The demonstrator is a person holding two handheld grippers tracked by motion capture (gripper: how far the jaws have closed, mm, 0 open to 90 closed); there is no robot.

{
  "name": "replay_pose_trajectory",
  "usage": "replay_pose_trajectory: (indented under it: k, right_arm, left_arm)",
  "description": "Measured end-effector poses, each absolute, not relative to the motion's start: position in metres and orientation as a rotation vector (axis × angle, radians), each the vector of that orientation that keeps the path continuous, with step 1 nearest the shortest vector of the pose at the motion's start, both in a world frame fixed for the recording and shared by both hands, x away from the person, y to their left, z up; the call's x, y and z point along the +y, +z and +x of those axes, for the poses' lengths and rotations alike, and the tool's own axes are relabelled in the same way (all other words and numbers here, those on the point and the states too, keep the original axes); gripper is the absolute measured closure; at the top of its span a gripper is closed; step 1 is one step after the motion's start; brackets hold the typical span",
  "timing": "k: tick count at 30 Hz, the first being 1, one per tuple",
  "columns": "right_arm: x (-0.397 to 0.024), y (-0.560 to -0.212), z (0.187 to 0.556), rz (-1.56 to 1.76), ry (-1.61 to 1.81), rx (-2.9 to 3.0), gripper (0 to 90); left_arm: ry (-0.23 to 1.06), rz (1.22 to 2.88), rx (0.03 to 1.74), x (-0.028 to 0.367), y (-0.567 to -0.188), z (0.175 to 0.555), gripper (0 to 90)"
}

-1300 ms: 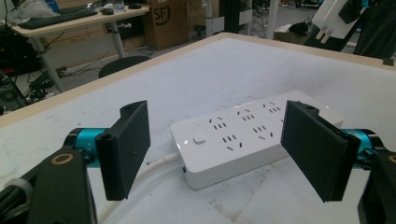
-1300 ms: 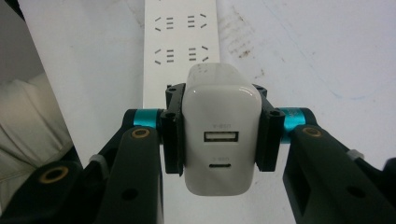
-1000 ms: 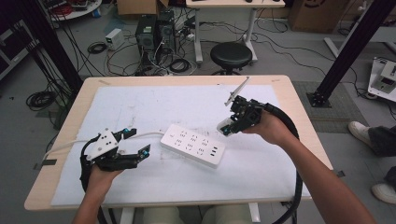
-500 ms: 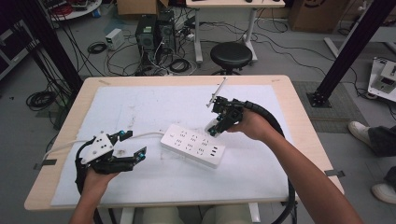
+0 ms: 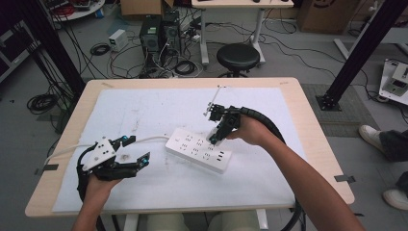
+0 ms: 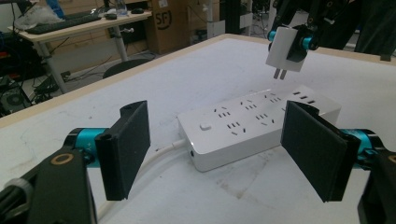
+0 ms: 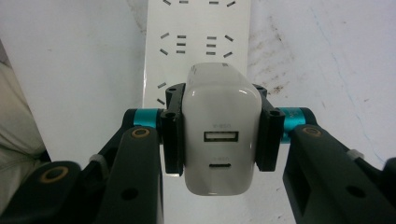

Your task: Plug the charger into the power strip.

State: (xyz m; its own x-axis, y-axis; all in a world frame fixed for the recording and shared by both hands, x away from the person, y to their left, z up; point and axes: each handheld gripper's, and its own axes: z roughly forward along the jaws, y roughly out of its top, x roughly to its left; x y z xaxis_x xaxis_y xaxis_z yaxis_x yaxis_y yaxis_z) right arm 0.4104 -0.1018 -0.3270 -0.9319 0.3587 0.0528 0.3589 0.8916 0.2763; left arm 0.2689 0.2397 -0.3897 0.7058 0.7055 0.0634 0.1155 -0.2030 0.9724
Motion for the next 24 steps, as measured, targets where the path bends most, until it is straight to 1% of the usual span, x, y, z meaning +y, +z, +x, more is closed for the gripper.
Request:
replay_pose_trajectory:
  k: [17,24]
  right_arm:
    - [-0.080,-0.345,0.419,-0.550,-0.289,-3.061,63.2]
    - [-0.078,-0.349,0.421,-0.546,-0.231,-3.062,63.3]
  left_arm:
    - [0.611,1.711,0.670,0.245,-0.395,0.267,24.1]
    - [0.607,1.713,0.669,0.245,-0.396,0.267,24.1]
